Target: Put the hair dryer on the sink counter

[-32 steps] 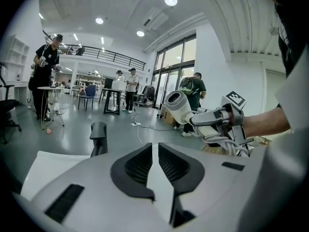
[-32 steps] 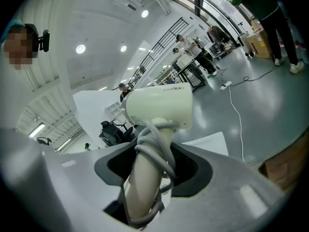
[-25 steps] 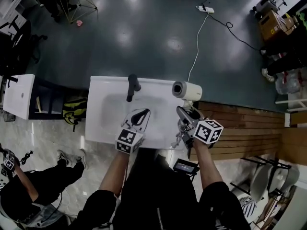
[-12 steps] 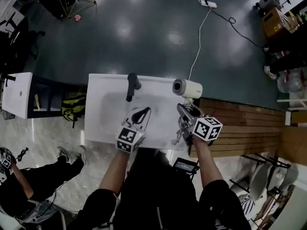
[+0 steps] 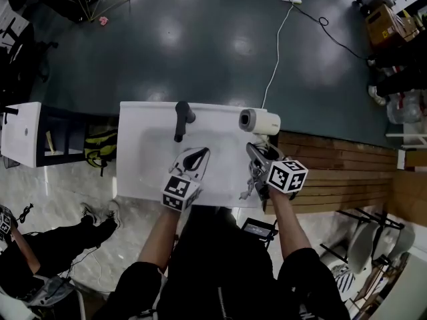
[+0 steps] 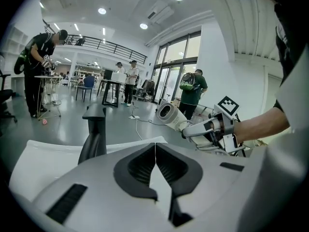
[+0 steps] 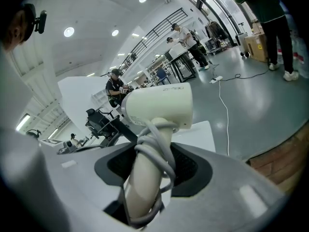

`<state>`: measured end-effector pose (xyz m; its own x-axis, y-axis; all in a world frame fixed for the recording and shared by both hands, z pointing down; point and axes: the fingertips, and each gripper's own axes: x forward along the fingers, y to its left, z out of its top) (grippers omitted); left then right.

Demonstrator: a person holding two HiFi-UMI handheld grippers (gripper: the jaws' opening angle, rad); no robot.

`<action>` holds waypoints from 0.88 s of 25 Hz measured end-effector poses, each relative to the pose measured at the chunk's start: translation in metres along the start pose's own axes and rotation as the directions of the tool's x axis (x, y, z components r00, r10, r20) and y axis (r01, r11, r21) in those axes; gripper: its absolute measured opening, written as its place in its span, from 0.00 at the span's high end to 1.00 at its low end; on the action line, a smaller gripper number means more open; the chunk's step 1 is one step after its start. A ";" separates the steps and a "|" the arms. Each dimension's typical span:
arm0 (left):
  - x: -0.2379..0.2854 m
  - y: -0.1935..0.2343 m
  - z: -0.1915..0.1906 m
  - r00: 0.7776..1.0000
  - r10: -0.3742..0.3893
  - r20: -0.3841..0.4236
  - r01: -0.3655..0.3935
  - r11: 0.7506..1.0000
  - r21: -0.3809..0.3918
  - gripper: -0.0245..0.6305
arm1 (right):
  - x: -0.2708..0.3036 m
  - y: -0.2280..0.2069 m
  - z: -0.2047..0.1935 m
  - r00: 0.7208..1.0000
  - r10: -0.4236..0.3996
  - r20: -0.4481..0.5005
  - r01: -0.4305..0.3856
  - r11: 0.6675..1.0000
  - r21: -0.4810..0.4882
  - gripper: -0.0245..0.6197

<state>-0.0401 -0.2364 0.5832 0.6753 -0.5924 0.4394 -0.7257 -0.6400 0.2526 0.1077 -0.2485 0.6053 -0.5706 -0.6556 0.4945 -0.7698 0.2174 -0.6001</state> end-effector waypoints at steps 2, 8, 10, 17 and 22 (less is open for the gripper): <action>0.002 0.001 -0.002 1.000 -0.004 -0.006 0.003 1.000 -0.002 0.94 | 0.002 -0.003 -0.004 1.000 -0.010 -0.014 0.009 1.000 -0.010 0.65; 0.006 0.004 -0.008 1.000 -0.011 -0.023 0.011 1.000 -0.007 0.94 | 0.009 -0.012 -0.013 0.999 -0.036 -0.037 0.035 0.999 -0.022 0.65; 0.006 0.005 -0.011 0.999 -0.014 -0.029 0.014 1.000 -0.008 0.94 | 0.011 -0.016 -0.016 0.998 -0.048 -0.043 0.047 0.999 -0.027 0.65; 0.006 0.012 -0.018 0.999 -0.023 -0.044 0.023 1.000 -0.013 0.94 | 0.022 -0.030 -0.028 0.994 -0.083 -0.070 0.081 0.996 -0.040 0.65; 0.007 0.014 -0.022 0.998 -0.023 -0.058 0.022 1.000 -0.017 0.94 | 0.027 -0.038 -0.033 0.990 -0.101 -0.095 0.097 0.994 -0.049 0.65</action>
<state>-0.0483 -0.2388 0.6090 0.6832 -0.5481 0.4825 -0.7126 -0.6448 0.2766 0.1115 -0.2505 0.6623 -0.5145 -0.6029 0.6098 -0.8345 0.1886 -0.5177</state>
